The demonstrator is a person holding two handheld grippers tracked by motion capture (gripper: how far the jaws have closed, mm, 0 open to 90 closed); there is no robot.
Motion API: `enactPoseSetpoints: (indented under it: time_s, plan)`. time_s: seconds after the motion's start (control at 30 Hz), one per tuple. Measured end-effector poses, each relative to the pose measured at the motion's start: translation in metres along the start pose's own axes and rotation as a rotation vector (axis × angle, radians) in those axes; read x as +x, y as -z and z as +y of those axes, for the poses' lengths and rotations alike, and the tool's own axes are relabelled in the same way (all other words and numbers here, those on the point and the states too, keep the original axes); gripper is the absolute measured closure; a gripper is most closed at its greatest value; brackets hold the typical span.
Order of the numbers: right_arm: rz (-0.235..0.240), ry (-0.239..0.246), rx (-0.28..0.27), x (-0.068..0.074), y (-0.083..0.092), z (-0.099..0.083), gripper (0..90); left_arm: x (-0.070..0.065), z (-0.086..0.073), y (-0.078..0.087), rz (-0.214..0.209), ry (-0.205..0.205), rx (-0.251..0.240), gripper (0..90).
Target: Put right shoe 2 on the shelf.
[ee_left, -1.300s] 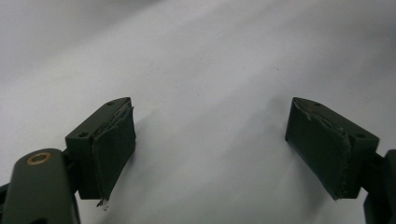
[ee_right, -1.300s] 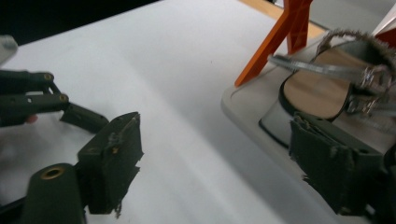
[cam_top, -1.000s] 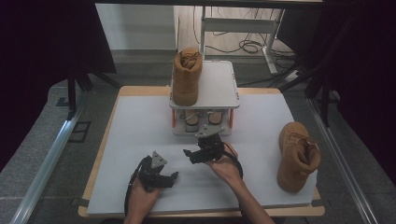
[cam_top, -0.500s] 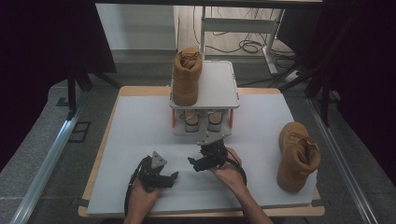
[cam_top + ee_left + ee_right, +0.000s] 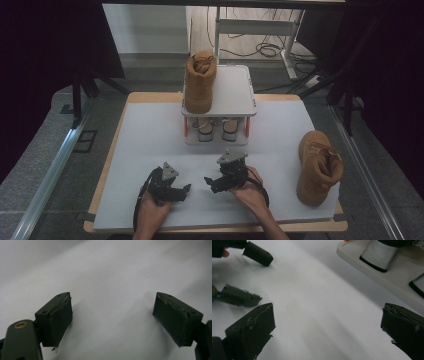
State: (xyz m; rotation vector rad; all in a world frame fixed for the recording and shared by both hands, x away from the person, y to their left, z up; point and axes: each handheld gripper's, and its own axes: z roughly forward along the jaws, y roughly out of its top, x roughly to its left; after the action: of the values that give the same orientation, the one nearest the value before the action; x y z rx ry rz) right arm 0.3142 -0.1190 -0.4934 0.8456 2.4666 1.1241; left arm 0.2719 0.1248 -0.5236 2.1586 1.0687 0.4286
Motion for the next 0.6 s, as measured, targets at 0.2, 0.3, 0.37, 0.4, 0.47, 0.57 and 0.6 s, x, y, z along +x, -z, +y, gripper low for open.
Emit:
enactPoseSetpoints:
  time_s: [0.2,0.3,0.37,0.4,0.47,0.57,0.6]
  plan:
    - [-0.015,0.000,0.006,0.000,0.011,-0.011,0.0,0.000,0.000,0.000,0.000,0.005,-0.004,15.9]
    - [-0.020,-0.006,0.013,-0.001,0.017,-0.018,0.0,0.000,0.000,0.000,0.000,0.006,-0.005,15.9]
    - [-0.026,-0.010,0.017,-0.002,0.021,-0.022,0.0,0.000,0.000,0.000,0.001,0.003,-0.004,15.9]
    - [-0.030,-0.012,0.020,-0.002,0.023,-0.024,0.0,0.000,0.000,0.000,0.002,-0.001,0.001,15.9]
    - [-0.036,-0.018,0.025,-0.002,0.026,-0.028,0.0,0.000,0.000,0.000,0.002,-0.001,0.002,15.8]
    - [-0.042,-0.039,0.024,-0.002,0.032,-0.036,0.0,0.000,0.000,0.000,0.001,0.000,0.001,15.8]
    - [-0.046,-0.045,0.024,-0.002,0.034,-0.038,0.0,0.000,0.000,0.000,0.001,0.000,0.000,15.8]
